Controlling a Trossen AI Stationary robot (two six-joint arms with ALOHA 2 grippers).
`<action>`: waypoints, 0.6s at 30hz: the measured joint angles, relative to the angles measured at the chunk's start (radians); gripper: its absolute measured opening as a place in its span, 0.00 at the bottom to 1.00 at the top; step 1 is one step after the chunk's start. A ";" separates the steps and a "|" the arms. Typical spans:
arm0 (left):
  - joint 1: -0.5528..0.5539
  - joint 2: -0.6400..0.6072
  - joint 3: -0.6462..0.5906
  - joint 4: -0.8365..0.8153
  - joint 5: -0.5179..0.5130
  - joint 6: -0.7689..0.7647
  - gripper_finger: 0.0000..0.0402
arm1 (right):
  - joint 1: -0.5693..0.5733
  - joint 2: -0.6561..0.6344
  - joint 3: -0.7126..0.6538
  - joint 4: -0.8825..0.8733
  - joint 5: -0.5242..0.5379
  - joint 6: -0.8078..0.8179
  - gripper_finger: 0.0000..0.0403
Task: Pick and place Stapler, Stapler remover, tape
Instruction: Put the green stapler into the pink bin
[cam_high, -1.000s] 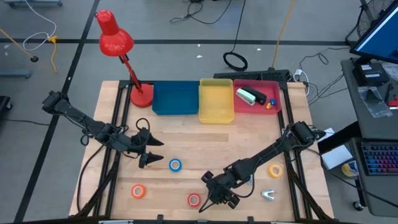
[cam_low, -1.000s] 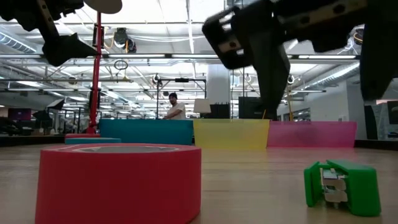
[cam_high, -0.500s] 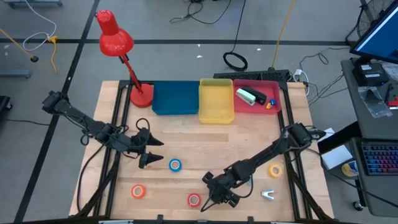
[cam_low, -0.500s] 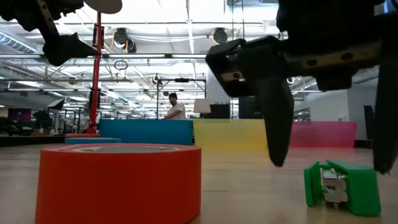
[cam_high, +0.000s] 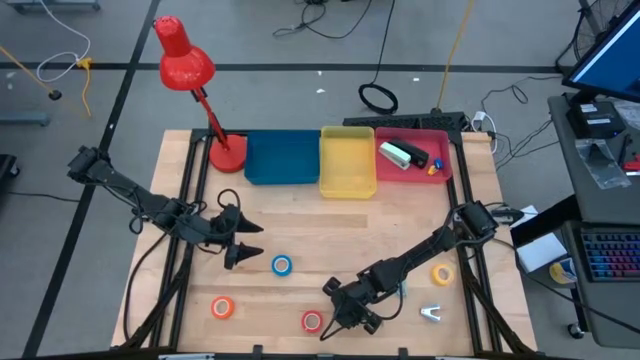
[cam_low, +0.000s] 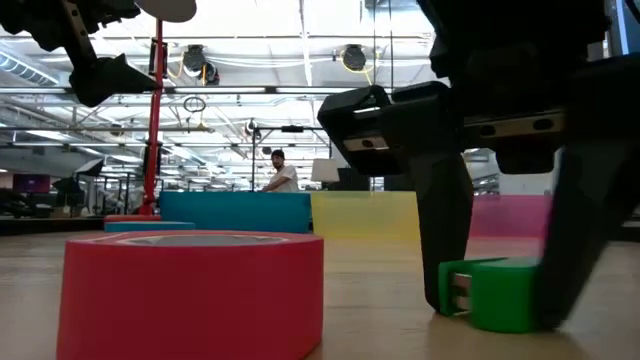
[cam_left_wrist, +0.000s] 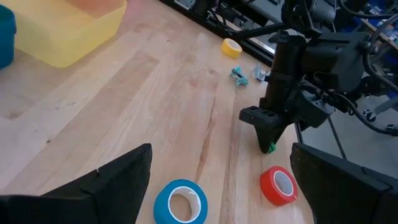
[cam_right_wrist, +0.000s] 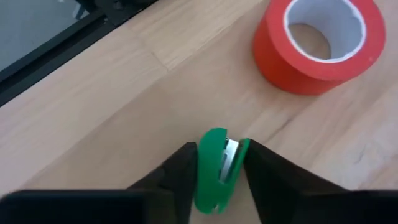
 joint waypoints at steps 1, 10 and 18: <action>0.001 0.000 0.000 0.000 -0.001 0.000 0.94 | -0.001 0.000 0.000 0.001 0.001 0.015 0.24; 0.001 0.000 0.000 0.000 -0.017 -0.001 0.94 | -0.037 -0.086 -0.008 -0.059 0.091 0.227 0.12; 0.001 0.000 0.000 0.005 -0.027 0.000 0.94 | -0.120 -0.345 -0.005 -0.364 0.487 0.275 0.12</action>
